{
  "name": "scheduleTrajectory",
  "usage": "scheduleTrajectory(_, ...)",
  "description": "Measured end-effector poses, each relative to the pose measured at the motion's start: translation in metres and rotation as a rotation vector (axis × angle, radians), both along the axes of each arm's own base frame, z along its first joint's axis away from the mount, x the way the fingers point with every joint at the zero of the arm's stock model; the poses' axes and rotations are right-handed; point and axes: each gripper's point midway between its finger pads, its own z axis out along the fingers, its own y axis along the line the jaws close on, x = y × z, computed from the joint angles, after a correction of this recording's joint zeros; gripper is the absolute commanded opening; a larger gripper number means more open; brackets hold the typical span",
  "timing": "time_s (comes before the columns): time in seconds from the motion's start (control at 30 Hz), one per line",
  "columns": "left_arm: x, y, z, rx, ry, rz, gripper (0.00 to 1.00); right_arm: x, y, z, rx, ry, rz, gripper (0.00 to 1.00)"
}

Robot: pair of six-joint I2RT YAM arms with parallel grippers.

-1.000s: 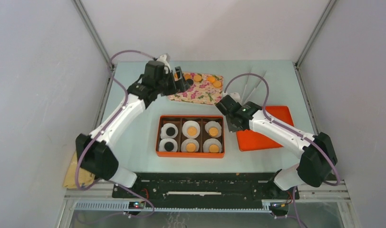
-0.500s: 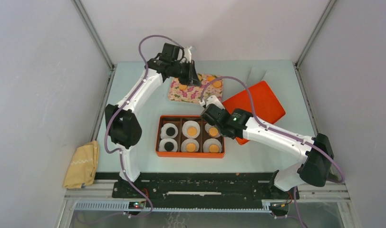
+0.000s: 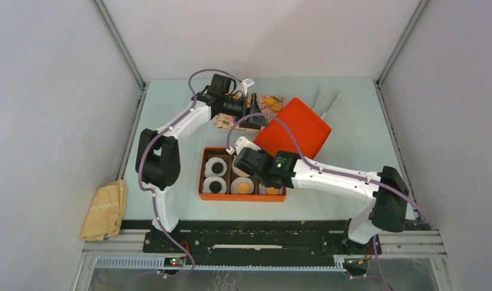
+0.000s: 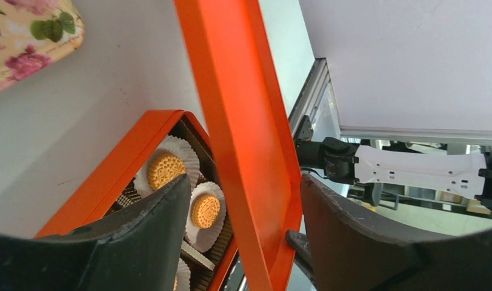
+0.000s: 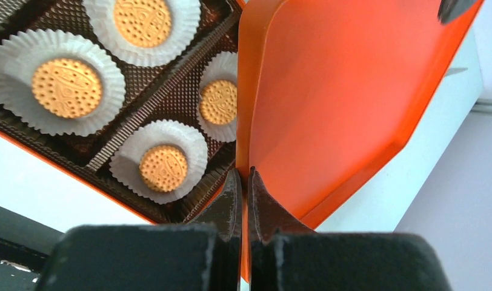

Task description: Pack the cookies

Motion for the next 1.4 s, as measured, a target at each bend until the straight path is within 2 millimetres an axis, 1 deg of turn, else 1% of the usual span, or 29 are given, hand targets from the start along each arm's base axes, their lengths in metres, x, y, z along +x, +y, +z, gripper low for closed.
scheduleTrajectory(0.13, -0.004, -0.002, -0.006, -0.032, 0.017, -0.01, 0.73, -0.001, 0.012, 0.002, 0.002, -0.007, 0.028, 0.0)
scheduleTrajectory(0.3, -0.006, -0.004, -0.01, -0.053, 0.03, -0.016, 0.73, -0.001, 0.027, 0.014, 0.022, -0.032, 0.061, 0.0)
scheduleTrajectory(0.37, -0.006, -0.005, -0.009, -0.066, 0.038, -0.017, 0.73, -0.002, 0.032, 0.019, 0.029, -0.041, 0.076, 0.0)
scheduleTrajectory(0.43, -0.006, -0.007, -0.006, -0.087, 0.036, -0.023, 0.7, -0.003, 0.036, 0.02, 0.034, -0.043, 0.087, 0.0)
scheduleTrajectory(0.5, -0.006, -0.011, -0.001, -0.114, 0.038, -0.03, 0.63, -0.004, 0.04, 0.019, 0.034, -0.039, 0.096, 0.0)
scheduleTrajectory(0.53, -0.006, -0.013, 0.002, -0.126, 0.03, -0.034, 0.57, -0.004, 0.041, 0.018, 0.034, -0.038, 0.097, 0.0)
scheduleTrajectory(0.67, -0.008, -0.021, 0.006, -0.157, 0.031, -0.046, 0.25, -0.003, 0.046, 0.011, 0.025, -0.03, 0.1, 0.0)
scheduleTrajectory(0.77, -0.012, -0.024, 0.002, -0.16, 0.055, -0.046, 0.06, -0.002, 0.046, 0.008, 0.012, -0.029, 0.101, 0.0)
scheduleTrajectory(0.8, -0.013, -0.025, 0.001, -0.161, 0.053, -0.047, 0.01, -0.002, 0.046, 0.007, 0.006, -0.027, 0.102, 0.0)
scheduleTrajectory(0.9, -0.013, -0.026, 0.001, -0.163, 0.064, -0.038, 0.0, -0.002, 0.046, 0.01, 0.001, -0.034, 0.1, 0.0)
scheduleTrajectory(0.93, -0.012, -0.026, 0.001, -0.16, 0.074, -0.028, 0.0, -0.001, 0.046, 0.011, 0.002, -0.036, 0.099, 0.04)
scheduleTrajectory(1.03, -0.007, -0.026, -0.003, -0.147, 0.09, 0.002, 0.0, 0.001, 0.043, 0.014, -0.005, -0.059, 0.078, 0.39)
scheduleTrajectory(1.13, -0.001, -0.023, -0.009, -0.128, 0.127, 0.045, 0.0, 0.01, 0.036, 0.025, -0.022, -0.135, 0.027, 0.63)
scheduleTrajectory(1.17, 0.001, -0.021, -0.012, -0.119, 0.139, 0.06, 0.0, 0.012, 0.035, 0.028, -0.019, -0.15, 0.01, 0.68)
scheduleTrajectory(1.23, 0.007, -0.016, -0.019, -0.096, 0.177, 0.093, 0.0, 0.017, 0.03, 0.035, -0.027, -0.199, -0.024, 0.73)
scheduleTrajectory(1.33, 0.023, -0.006, -0.023, -0.07, 0.217, 0.143, 0.0, 0.021, 0.026, 0.044, -0.035, -0.257, -0.054, 0.74)
scheduleTrajectory(1.4, 0.038, 0.003, -0.018, -0.06, 0.225, 0.181, 0.0, 0.02, 0.027, 0.049, -0.032, -0.282, -0.059, 0.74)
